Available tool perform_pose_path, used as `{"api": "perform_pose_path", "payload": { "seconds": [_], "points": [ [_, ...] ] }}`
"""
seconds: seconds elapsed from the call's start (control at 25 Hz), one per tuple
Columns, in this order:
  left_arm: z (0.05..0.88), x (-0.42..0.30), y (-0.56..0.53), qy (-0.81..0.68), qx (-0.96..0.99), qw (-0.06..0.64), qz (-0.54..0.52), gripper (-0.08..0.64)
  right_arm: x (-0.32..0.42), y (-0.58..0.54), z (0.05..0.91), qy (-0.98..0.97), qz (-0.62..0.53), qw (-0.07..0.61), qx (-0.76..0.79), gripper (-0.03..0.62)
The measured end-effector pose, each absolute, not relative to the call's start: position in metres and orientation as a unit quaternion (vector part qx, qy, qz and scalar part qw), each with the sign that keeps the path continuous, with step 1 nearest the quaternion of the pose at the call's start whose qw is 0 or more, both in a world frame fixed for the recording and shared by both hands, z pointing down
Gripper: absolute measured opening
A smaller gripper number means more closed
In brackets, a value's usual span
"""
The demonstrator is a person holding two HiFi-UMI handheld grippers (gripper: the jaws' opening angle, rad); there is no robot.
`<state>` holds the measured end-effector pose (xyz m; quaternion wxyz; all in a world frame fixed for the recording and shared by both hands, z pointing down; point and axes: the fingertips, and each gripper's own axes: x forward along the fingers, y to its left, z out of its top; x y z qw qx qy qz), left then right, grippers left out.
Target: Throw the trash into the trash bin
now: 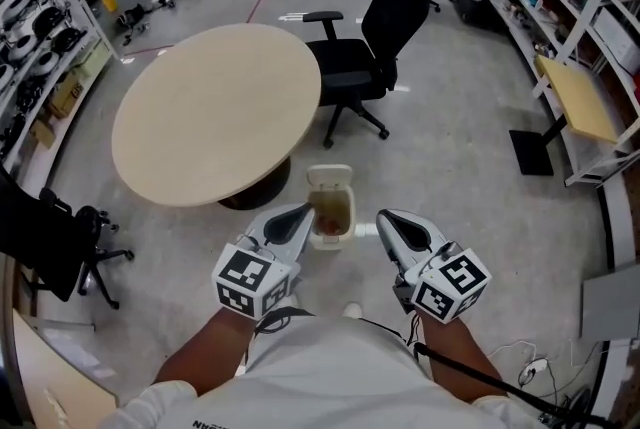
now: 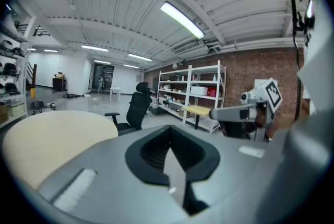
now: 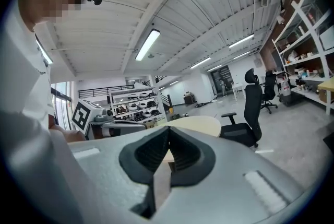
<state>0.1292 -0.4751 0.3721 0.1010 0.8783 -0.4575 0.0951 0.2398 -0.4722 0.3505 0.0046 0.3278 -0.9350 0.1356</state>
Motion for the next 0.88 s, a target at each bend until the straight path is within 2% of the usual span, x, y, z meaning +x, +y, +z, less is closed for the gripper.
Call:
{"api": "perform_pose_path", "payload": {
  "seconds": [0.88],
  "points": [
    [0.372,0.080,-0.493,-0.442,0.887,0.107,0.082,0.008,0.196,-0.477,0.355,-0.922,0.146,0.026,0.358,0.002]
  ]
}}
